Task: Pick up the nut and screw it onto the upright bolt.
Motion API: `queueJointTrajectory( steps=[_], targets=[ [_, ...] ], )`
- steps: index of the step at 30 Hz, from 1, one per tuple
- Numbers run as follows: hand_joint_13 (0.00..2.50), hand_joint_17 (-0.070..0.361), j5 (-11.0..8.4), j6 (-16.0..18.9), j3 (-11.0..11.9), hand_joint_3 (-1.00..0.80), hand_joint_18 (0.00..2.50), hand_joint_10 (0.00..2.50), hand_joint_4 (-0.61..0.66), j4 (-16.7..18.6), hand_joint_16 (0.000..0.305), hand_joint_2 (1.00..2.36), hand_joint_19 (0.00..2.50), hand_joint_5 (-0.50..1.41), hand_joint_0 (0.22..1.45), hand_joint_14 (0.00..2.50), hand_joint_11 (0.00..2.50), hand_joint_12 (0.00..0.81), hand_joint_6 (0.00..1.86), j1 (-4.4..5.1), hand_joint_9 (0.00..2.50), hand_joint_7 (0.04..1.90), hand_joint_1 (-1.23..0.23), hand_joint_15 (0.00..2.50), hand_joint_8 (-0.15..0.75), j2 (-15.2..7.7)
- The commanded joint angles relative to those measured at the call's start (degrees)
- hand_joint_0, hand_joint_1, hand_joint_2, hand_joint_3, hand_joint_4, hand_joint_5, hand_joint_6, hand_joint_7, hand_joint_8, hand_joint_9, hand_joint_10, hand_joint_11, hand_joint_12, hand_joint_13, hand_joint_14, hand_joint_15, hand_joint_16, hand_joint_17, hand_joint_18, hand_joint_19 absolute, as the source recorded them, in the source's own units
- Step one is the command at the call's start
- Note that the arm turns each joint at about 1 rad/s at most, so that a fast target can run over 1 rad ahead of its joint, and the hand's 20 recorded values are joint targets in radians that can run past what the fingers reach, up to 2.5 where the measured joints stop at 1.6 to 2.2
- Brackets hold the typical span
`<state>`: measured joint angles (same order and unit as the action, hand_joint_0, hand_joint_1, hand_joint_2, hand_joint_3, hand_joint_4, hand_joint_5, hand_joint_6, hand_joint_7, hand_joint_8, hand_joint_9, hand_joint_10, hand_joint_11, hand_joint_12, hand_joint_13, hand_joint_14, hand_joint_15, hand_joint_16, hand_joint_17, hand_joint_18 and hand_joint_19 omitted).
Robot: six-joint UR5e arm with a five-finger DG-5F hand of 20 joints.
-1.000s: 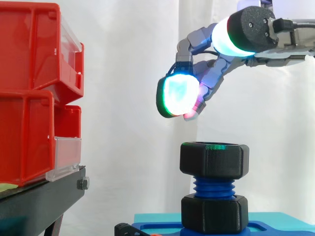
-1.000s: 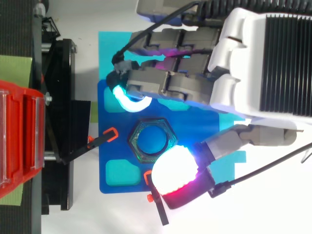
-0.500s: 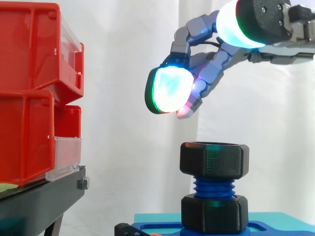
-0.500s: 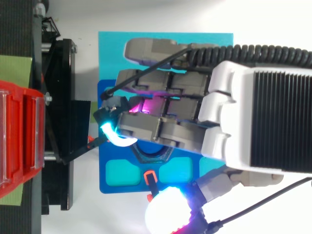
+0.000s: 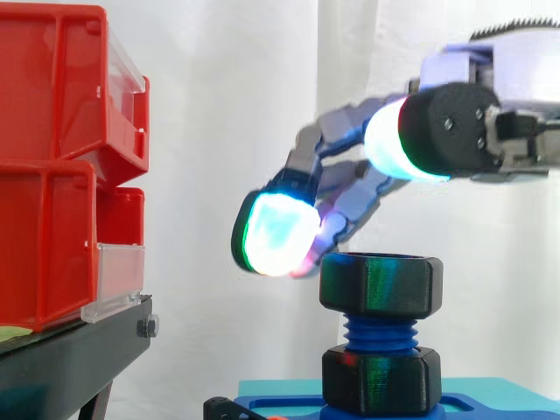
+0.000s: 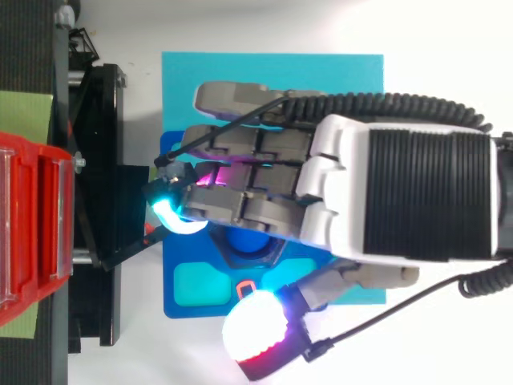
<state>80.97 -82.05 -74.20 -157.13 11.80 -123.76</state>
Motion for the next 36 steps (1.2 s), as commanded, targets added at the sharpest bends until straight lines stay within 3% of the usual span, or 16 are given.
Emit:
queueJointTrajectory(
  steps=[1, 6, 19, 20, 22, 23, 27, 36],
  targets=[
    [0.57, 0.048, 0.07, 2.3, 0.4, -0.50, 0.19, 0.00, 0.21, 0.1, 0.021, 1.00, 0.00, -0.11, 0.51, 0.00, 0.00, 0.250, 0.50, -0.20, 0.66, 0.84, -0.21, 0.00, 0.227, -0.6],
    [0.57, 0.048, 0.33, 2.2, 1.1, -0.50, 0.19, 0.00, 0.22, -1.9, 0.021, 1.00, 0.00, -0.11, 0.51, 0.00, 0.00, 0.250, 0.50, -0.38, 0.66, 0.85, -0.21, 0.00, 0.229, -0.6],
    [0.59, 0.050, 0.33, 2.1, 1.1, -0.50, 0.20, 0.00, 0.23, -1.9, 0.022, 1.00, 0.00, -0.11, 0.51, 0.00, 0.00, 0.253, 0.50, -0.46, 0.66, 0.89, -0.21, 0.00, 0.235, -0.5],
    [0.59, 0.050, 0.16, 2.1, 2.0, -0.50, 0.20, 0.00, 0.23, -2.0, 0.022, 1.00, 0.00, -0.11, 0.51, 0.00, 0.00, 0.253, 0.50, -0.29, 0.67, 0.89, -0.21, 0.00, 0.239, -0.4],
    [0.59, 0.050, 0.07, 1.7, 4.1, -0.50, 0.20, 0.00, 0.23, -3.3, 0.022, 1.00, 0.00, -0.11, 0.51, 0.00, 0.00, 0.254, 0.50, -0.20, 0.67, 0.90, -0.21, 0.00, 0.238, -0.4],
    [0.59, 0.050, 0.16, 1.0, 5.5, -0.50, 0.20, 0.00, 0.23, -6.4, 0.022, 1.00, 0.00, -0.11, 0.51, 0.00, 0.00, 0.255, 0.50, -0.20, 0.67, 0.89, -0.21, 0.00, 0.238, -0.4],
    [0.59, 0.050, -0.02, -0.5, 7.3, -0.50, 0.21, 0.00, 0.23, -11.9, 0.022, 1.00, 0.00, -0.11, 0.51, 0.00, 0.00, 0.256, 0.50, -0.29, 0.67, 0.90, -0.21, 0.00, 0.238, -0.4],
    [0.62, 0.051, -0.02, -1.1, 7.2, -0.50, 0.23, 0.00, 0.24, -12.6, 0.023, 1.00, 0.00, -0.11, 0.51, 0.00, 0.00, 0.256, 0.50, -0.46, 0.68, 0.91, -0.21, 0.00, 0.245, -0.5]
  ],
)
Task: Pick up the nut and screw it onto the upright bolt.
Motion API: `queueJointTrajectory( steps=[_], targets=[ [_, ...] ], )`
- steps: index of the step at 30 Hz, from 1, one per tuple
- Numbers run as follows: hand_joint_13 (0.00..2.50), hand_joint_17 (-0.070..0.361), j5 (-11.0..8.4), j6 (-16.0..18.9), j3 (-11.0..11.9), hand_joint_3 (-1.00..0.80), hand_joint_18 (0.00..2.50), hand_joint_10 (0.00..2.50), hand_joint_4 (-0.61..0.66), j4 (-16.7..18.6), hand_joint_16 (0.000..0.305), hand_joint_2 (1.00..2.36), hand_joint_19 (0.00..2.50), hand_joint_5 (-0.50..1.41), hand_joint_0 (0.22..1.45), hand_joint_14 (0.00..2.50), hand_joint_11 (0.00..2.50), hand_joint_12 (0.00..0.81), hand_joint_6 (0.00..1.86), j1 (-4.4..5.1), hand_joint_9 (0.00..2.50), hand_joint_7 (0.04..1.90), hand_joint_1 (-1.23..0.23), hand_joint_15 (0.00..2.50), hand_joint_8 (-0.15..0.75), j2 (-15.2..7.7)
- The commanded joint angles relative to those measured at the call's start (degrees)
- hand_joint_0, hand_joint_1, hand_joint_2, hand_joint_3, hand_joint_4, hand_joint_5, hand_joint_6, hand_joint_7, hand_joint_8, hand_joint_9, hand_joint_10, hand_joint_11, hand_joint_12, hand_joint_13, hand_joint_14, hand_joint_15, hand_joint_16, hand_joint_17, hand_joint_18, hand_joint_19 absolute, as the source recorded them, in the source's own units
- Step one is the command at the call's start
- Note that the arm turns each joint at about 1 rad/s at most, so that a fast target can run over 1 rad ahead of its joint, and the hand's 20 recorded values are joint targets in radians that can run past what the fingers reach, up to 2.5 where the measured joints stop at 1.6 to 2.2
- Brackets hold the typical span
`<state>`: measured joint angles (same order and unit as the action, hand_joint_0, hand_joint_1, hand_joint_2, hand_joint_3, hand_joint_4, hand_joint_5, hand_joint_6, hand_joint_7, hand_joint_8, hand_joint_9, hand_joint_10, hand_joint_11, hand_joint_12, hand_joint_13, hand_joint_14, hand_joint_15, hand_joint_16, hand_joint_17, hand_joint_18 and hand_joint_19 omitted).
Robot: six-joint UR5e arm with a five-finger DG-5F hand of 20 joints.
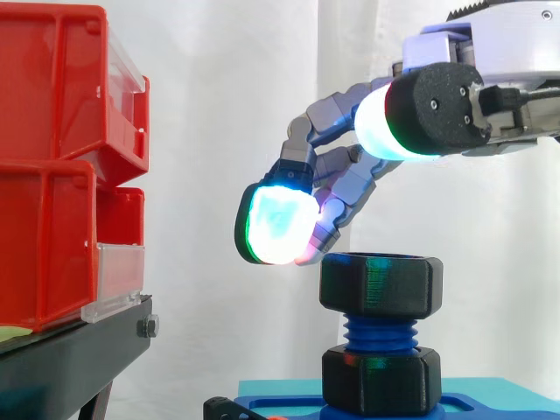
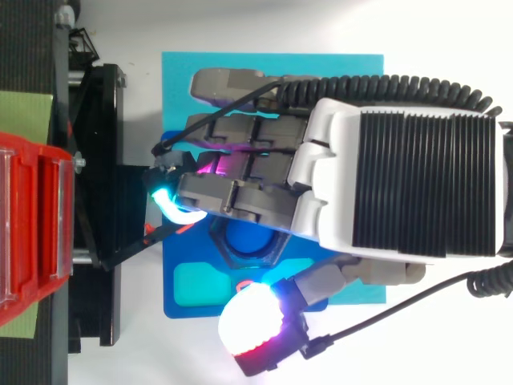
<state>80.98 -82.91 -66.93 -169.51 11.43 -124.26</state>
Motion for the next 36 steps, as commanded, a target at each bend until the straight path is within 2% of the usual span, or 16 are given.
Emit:
queueJointTrajectory(
  steps=[1, 6, 19, 36],
  targets=[
    [0.63, 0.051, -0.12, -0.3, 0.0, -0.50, 0.24, 0.00, 0.25, -0.3, 0.023, 1.00, 0.00, -0.12, 0.51, 0.00, 0.00, 0.257, 0.50, -0.09, 0.69, 0.90, -0.21, 0.00, 0.244, 0.0],
    [0.63, 0.051, -0.12, -0.3, -0.2, -0.50, 0.25, 0.00, 0.25, -0.5, 0.023, 1.00, 0.00, -0.12, 0.51, 0.00, 0.00, 0.259, 0.50, 0.26, 0.70, 0.90, -0.21, 0.00, 0.246, 0.0],
    [0.63, 0.049, -0.12, -0.3, -0.1, -0.50, 0.25, 0.00, 0.27, -0.9, 0.022, 1.00, 0.00, -0.12, 0.51, 0.00, 0.00, 0.254, 0.50, 0.35, 0.70, 0.94, -0.22, 0.00, 0.248, 0.5],
    [0.63, 0.046, -0.12, -0.2, -0.1, -0.50, 0.24, 0.00, 0.27, -4.9, 0.020, 1.00, 0.00, -0.11, 0.52, 0.00, 0.00, 0.247, 0.50, 0.09, 0.70, 1.01, -0.21, 0.00, 0.250, 0.6]
  ],
)
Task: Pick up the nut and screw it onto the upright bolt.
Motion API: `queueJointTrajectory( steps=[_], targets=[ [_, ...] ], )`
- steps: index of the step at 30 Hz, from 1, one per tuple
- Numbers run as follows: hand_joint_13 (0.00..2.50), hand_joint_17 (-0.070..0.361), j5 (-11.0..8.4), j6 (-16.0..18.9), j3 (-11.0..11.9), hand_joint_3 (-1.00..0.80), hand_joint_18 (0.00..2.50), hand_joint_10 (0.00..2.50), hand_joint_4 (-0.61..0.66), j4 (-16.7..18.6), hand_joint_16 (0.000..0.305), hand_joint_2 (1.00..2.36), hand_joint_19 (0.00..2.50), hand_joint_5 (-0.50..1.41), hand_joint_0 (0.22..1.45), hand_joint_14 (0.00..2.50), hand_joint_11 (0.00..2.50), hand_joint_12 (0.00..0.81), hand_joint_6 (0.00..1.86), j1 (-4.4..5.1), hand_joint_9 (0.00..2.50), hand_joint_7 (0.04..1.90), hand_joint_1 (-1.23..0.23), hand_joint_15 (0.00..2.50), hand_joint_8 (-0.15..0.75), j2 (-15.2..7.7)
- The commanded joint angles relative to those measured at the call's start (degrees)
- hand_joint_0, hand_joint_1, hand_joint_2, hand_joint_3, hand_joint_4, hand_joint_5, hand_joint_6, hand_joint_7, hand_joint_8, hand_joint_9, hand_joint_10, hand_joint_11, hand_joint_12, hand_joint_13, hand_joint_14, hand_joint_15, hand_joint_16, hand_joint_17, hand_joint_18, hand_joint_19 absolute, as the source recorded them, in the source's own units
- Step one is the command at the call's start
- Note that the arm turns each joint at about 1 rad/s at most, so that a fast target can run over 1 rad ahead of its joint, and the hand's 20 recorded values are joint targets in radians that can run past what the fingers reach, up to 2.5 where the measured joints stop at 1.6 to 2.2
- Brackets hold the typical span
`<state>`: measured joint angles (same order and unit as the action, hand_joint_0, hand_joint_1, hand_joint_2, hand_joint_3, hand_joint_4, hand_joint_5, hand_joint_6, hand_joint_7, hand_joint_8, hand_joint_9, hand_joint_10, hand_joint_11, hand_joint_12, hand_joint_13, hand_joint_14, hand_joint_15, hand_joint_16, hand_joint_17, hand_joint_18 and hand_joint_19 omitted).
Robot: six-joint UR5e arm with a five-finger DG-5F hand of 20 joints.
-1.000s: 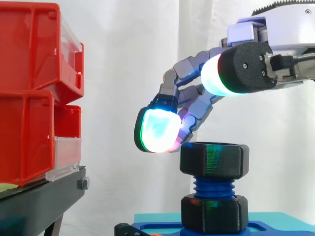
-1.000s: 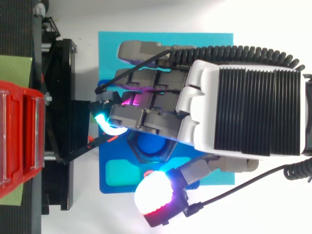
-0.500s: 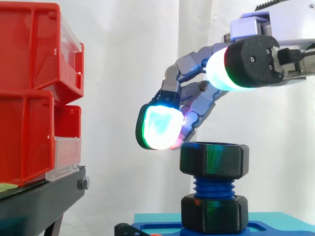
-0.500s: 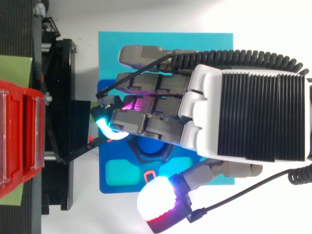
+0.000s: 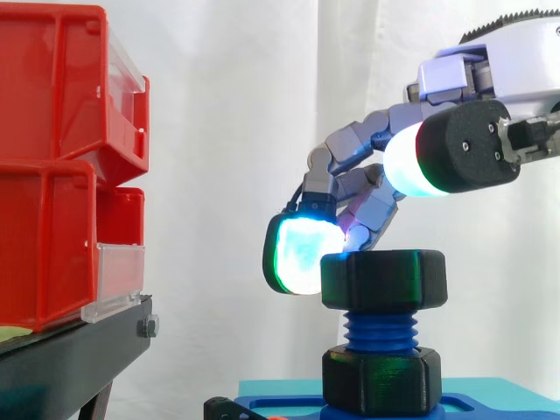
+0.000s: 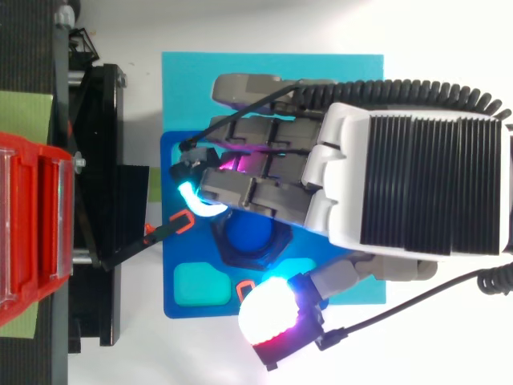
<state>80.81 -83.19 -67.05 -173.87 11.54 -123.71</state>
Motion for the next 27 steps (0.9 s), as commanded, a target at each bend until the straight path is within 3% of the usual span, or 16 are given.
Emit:
queueJointTrajectory(
  steps=[1, 15, 19, 22, 27],
  targets=[
    [0.63, 0.046, 0.05, 0.1, 0.0, -0.50, 0.24, 0.00, 0.26, -0.6, 0.020, 1.00, 0.00, -0.11, 0.52, 0.00, 0.00, 0.247, 0.50, -0.03, 0.70, 1.01, -0.21, 0.00, 0.250, 0.1],
    [0.65, 0.044, 0.05, 0.0, 0.4, -0.50, 0.25, 0.00, 0.20, -1.1, 0.020, 1.00, 0.00, -0.07, 0.52, 0.00, 0.00, 0.243, 0.51, -0.47, 0.72, 1.34, -0.21, 0.00, 0.257, 0.1],
    [0.67, 0.042, 0.05, 0.0, 0.4, -0.50, 0.28, 0.00, 0.20, -1.7, 0.019, 1.00, 0.00, -0.07, 0.52, 0.00, 0.00, 0.240, 0.57, -0.73, 0.75, 1.28, -0.22, 0.00, 0.263, 0.1],
    [0.80, 0.040, 0.05, 0.0, 0.4, -0.50, 0.46, 0.00, 0.16, -2.7, 0.018, 1.00, 0.00, -0.06, 0.54, 0.00, 0.00, 0.208, 0.66, -1.17, 0.92, 1.21, -0.28, 0.00, 0.282, 0.6],
    [0.97, 0.033, 0.22, 0.0, 0.8, -0.50, 0.70, 0.00, 0.11, -3.0, 0.014, 1.00, 0.06, -0.02, 0.55, 0.00, 0.00, 0.166, 0.66, -1.26, 1.14, 1.30, -0.32, 0.00, 0.291, 0.7]
  ],
)
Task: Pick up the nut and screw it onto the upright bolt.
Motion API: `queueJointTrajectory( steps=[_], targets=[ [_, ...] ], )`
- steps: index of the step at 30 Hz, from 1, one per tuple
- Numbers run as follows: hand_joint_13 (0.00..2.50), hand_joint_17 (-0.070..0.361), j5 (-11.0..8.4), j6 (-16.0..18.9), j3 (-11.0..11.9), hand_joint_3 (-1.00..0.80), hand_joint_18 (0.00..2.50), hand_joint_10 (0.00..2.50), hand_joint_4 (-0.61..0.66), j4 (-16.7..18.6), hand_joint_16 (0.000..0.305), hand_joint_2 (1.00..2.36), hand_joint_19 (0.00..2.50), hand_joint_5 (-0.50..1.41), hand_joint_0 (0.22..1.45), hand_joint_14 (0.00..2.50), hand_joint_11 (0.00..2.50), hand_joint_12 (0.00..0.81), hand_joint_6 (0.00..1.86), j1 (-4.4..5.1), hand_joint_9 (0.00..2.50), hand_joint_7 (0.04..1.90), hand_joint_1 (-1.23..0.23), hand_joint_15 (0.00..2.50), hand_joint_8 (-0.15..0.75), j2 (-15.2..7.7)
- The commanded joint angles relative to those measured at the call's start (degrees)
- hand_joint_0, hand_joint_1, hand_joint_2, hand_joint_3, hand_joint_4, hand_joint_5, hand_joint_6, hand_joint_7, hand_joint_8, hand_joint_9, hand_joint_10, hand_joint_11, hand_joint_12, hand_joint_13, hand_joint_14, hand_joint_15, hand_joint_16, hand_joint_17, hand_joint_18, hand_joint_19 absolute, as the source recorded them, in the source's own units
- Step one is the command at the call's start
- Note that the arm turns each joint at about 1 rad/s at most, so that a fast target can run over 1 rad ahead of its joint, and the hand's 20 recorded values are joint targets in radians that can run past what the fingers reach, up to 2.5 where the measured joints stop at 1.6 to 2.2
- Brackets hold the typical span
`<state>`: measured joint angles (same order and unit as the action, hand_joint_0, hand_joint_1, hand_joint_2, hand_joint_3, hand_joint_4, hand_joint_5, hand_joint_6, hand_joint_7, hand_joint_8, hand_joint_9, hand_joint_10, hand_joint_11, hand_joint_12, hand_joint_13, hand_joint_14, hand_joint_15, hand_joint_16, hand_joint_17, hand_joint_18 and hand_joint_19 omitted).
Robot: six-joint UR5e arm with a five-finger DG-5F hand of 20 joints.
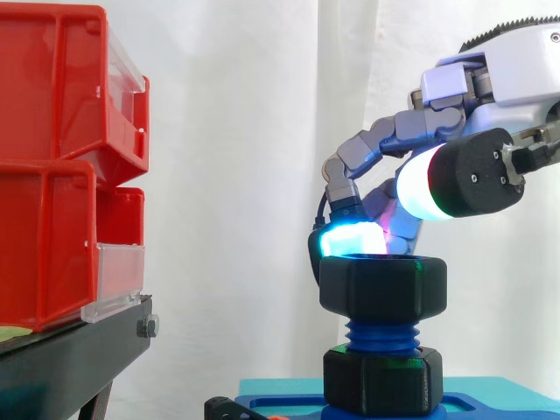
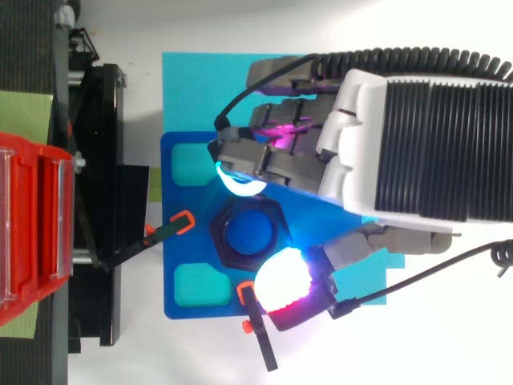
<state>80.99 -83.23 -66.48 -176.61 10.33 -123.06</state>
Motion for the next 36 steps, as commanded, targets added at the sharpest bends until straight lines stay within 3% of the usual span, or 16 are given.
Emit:
queueJointTrajectory(
  steps=[1, 3, 6, 11, 15, 16, 20, 21, 26, 29, 36],
  targets=[
    [1.07, 0.032, 0.04, 0.0, 0.2, -0.50, 0.78, 0.00, 0.11, -0.4, 0.014, 1.00, 0.11, 0.00, 0.55, 0.00, 0.00, 0.156, 0.66, -0.05, 1.25, 1.28, -0.32, 0.01, 0.295, 0.0],
    [1.23, 0.029, 0.04, 0.1, 0.2, -0.50, 0.94, 0.00, 0.08, -1.2, 0.013, 1.00, 0.20, 0.04, 0.56, 0.00, 0.00, 0.121, 0.61, -0.14, 1.49, 1.30, -0.32, 0.03, 0.261, 0.0],
    [1.28, 0.028, -0.13, 0.1, 0.2, -0.50, 1.00, 0.00, 0.05, -3.0, 0.012, 1.00, 0.23, 0.07, 0.55, 0.00, 0.00, 0.109, 0.61, -0.14, 1.59, 1.25, -0.33, 0.04, 0.226, 0.3],
    [1.30, 0.025, -0.04, 0.0, 0.4, -0.50, 1.04, 0.00, 0.03, -3.2, 0.011, 1.00, 0.25, 0.07, 0.55, 0.00, 0.04, 0.097, 0.62, -0.32, 1.73, 1.20, -0.33, 0.03, 0.184, 0.3],
    [1.30, 0.027, 0.13, 0.0, 0.8, -0.50, 1.04, 0.00, 0.04, -3.4, 0.012, 1.00, 0.24, 0.08, 0.55, 0.00, 0.05, 0.095, 0.59, -0.67, 1.74, 1.25, -0.33, 0.03, 0.177, 0.3],
    [1.29, 0.029, 0.13, 0.0, 1.4, -0.50, 1.02, 0.00, 0.06, -3.5, 0.013, 1.00, 0.24, 0.09, 0.54, 0.00, 0.07, 0.103, 0.51, -0.84, 1.73, 1.44, -0.33, 0.03, 0.193, 0.3],
    [1.26, 0.033, 0.31, -0.1, 3.3, -0.50, 0.98, 0.00, 0.08, -4.4, 0.014, 1.00, 0.24, 0.05, 0.54, 0.00, 0.11, 0.105, 0.50, -1.37, 1.71, 1.32, -0.32, 0.03, 0.187, 0.4],
    [1.26, 0.033, 0.75, -0.8, 6.2, -0.50, 0.98, 0.00, 0.09, -7.6, 0.014, 1.00, 0.24, 0.05, 0.54, 0.00, 0.10, 0.101, 0.51, -1.72, 1.71, 1.31, -0.32, 0.04, 0.180, 0.3],
    [1.23, 0.036, 0.66, -0.9, 8.3, -0.50, 0.96, 0.00, 0.18, -9.5, 0.016, 1.00, 0.25, 0.02, 0.54, 0.00, 0.10, 0.115, 0.51, -1.81, 1.66, 1.17, -0.31, 0.04, 0.212, 0.3],
    [1.20, 0.037, 0.57, -0.9, 9.0, -0.50, 0.93, 0.00, 0.21, -9.3, 0.016, 1.00, 0.24, 0.01, 0.53, 0.00, 0.11, 0.122, 0.51, -1.90, 1.63, 1.13, -0.30, 0.03, 0.221, 0.3],
    [1.17, 0.041, 0.57, -0.8, 8.1, -0.50, 0.90, 0.00, 0.24, -7.8, 0.018, 1.00, 0.24, -0.01, 0.53, 0.00, 0.09, 0.133, 0.50, -1.37, 1.57, 1.02, -0.29, 0.03, 0.218, 0.0]
  ],
)
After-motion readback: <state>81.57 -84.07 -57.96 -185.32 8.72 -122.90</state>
